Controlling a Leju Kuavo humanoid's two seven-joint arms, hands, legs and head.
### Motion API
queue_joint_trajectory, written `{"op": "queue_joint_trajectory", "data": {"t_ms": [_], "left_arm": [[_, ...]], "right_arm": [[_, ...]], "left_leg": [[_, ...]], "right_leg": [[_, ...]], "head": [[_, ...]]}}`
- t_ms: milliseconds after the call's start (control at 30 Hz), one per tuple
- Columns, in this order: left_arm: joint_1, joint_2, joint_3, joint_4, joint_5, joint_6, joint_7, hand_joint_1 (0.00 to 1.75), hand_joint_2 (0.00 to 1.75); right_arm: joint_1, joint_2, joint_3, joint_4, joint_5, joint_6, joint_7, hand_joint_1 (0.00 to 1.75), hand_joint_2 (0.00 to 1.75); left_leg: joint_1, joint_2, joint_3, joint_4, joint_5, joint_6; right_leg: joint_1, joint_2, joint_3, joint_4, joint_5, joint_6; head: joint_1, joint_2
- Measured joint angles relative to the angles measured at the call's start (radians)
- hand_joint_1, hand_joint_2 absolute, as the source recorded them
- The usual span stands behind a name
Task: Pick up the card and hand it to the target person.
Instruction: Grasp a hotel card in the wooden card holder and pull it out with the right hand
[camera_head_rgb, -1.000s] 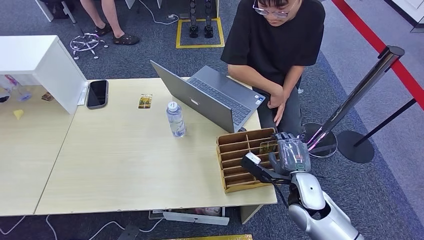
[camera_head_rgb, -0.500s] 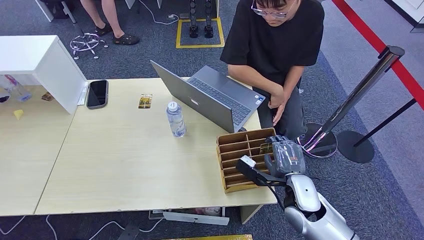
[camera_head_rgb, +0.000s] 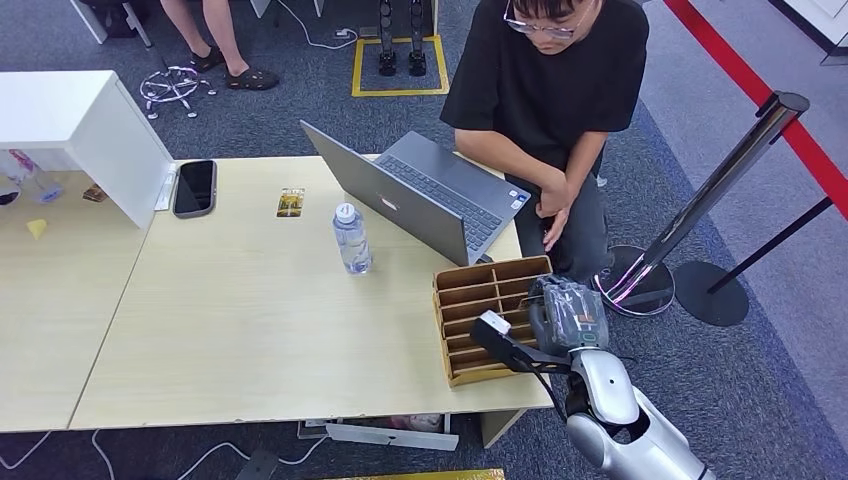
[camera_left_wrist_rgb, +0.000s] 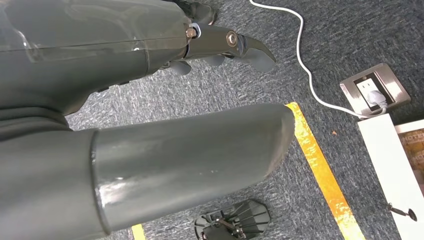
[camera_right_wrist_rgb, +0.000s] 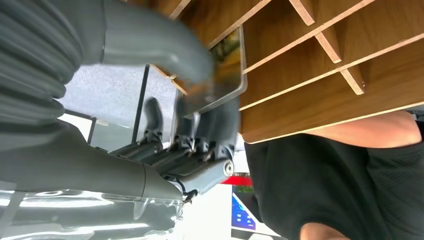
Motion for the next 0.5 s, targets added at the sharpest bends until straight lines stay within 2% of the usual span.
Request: {"op": "queue_joint_trajectory", "data": {"t_ms": [133,367,500], "left_arm": [[0.0,0.0,0.0,0.0,-0.002,0.0,-0.002,0.0,0.0],[0.001,0.0,0.0,0.0,-0.005,0.0,-0.002,0.0,0.0],[0.001,0.0,0.0,0.0,-0.006,0.0,-0.002,0.0,0.0]], "right_arm": [[-0.005,0.0,0.0,0.0,-0.002,-0.003,0.0,1.74,1.75],[-0.006,0.0,0.0,0.0,-0.003,-0.003,0.002,1.65,1.75],[-0.006,0.0,0.0,0.0,-0.006,-0.003,0.002,1.65,1.75]], "left_leg": [[0.0,0.0,0.0,0.0,0.0,0.0],[0.0,0.0,0.0,0.0,0.0,0.0],[0.0,0.0,0.0,0.0,0.0,0.0]], "right_leg": [[0.0,0.0,0.0,0.0,0.0,0.0],[0.0,0.0,0.0,0.0,0.0,0.0],[0.0,0.0,0.0,0.0,0.0,0.0]], "head": [[0.0,0.0],[0.0,0.0],[0.0,0.0]]}}
